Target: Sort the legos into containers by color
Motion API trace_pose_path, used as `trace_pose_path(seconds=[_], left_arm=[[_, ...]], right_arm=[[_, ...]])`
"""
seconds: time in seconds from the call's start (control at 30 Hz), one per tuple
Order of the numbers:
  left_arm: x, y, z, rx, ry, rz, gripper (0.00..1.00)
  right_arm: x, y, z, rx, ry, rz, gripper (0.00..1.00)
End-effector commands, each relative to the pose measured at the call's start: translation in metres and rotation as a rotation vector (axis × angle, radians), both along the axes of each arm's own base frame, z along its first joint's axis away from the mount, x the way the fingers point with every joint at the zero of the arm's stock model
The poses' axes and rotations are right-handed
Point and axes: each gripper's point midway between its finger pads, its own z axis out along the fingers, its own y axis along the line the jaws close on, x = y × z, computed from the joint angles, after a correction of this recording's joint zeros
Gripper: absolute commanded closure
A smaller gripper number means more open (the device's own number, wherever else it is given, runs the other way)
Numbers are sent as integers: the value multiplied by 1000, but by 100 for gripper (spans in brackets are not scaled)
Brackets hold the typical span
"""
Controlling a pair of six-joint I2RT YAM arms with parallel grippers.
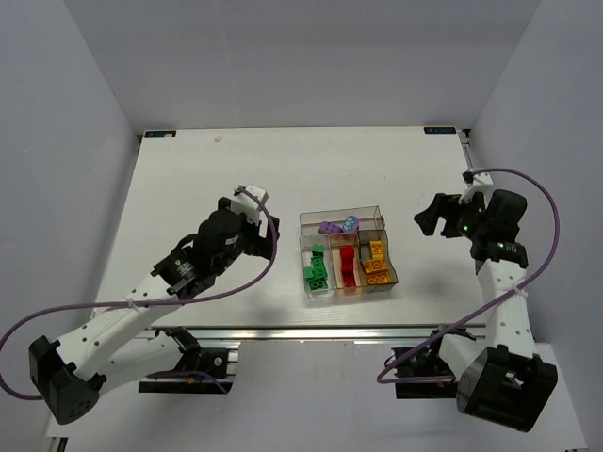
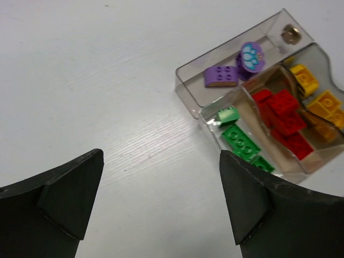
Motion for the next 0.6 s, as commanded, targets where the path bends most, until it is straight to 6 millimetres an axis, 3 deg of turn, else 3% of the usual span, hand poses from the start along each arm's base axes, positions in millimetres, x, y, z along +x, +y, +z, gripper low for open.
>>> trace_pose_path(seconds=[0.0,0.3,0.57], left_arm=[[10,27,12,22,-116,111,2],[8,11,-2,30,-84,29,2],[5,20,1,38,-131,36,2]], right_arm=[[5,-6,15,-21,-81,-30,11],[0,-5,17,-38,-109,7,11],[-9,1,29,-50,-184,38,10]])
